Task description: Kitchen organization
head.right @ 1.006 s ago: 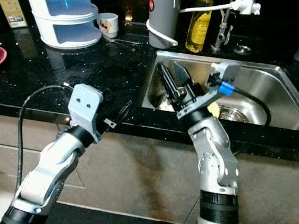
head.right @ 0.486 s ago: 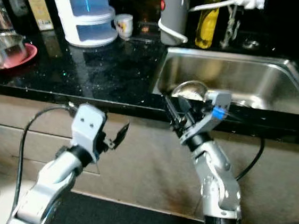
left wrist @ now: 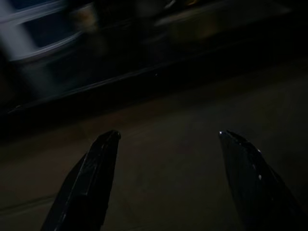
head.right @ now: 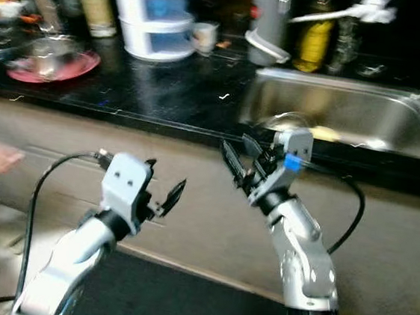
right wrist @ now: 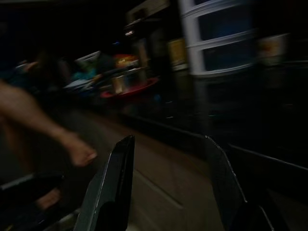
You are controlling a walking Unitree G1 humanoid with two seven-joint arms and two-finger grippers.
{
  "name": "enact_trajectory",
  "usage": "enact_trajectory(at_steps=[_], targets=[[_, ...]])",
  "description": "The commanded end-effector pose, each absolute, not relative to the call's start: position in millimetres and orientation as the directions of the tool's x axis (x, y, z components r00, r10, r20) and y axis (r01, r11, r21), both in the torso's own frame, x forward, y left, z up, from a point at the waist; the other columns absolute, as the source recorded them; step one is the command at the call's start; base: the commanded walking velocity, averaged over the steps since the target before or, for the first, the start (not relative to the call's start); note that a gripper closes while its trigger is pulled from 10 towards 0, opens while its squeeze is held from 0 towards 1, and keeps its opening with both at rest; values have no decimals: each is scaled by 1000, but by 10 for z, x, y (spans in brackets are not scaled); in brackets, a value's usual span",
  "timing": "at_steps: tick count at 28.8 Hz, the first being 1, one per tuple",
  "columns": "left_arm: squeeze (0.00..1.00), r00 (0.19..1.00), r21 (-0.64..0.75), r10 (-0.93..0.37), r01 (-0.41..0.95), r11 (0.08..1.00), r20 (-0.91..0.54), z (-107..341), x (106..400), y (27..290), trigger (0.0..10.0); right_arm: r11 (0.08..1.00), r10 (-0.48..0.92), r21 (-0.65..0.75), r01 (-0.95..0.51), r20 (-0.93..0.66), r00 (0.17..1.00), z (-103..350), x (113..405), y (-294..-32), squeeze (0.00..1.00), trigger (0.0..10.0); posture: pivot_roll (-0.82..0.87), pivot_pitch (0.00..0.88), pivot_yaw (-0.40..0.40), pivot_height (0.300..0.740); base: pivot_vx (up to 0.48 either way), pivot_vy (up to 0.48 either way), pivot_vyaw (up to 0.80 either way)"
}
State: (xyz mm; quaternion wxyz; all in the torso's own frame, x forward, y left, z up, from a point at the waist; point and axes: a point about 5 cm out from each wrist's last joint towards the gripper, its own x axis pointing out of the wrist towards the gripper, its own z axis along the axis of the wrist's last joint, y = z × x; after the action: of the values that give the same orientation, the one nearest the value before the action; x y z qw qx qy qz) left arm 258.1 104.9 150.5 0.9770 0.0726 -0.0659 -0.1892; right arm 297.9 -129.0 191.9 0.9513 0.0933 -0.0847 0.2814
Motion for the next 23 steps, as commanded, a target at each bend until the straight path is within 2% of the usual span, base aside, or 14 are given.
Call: enact_trajectory(at_steps=[1, 14, 23], targets=[[0, 918, 161, -385, 368, 916, 93, 1491, 2579, 1045, 10000, 824, 525, 120, -554, 210, 825, 1914, 2973, -1281, 0, 10000, -51, 0, 7, 740, 0, 0, 800], [0, 942, 174, -316, 294, 940, 117, 1559, 2686, 1140, 10000, 809, 548, 112, -577, 212, 810, 1913, 2957, -1260, 0, 10000, -56, 0, 6, 740, 0, 0, 800], [0, 943, 174, -316, 296, 939, 105, 1528, 2669, 1121, 10000, 808, 550, 108, -580, 218, 806, 1915, 2970, -1250, 0, 10000, -54, 0, 12, 740, 0, 0, 800]])
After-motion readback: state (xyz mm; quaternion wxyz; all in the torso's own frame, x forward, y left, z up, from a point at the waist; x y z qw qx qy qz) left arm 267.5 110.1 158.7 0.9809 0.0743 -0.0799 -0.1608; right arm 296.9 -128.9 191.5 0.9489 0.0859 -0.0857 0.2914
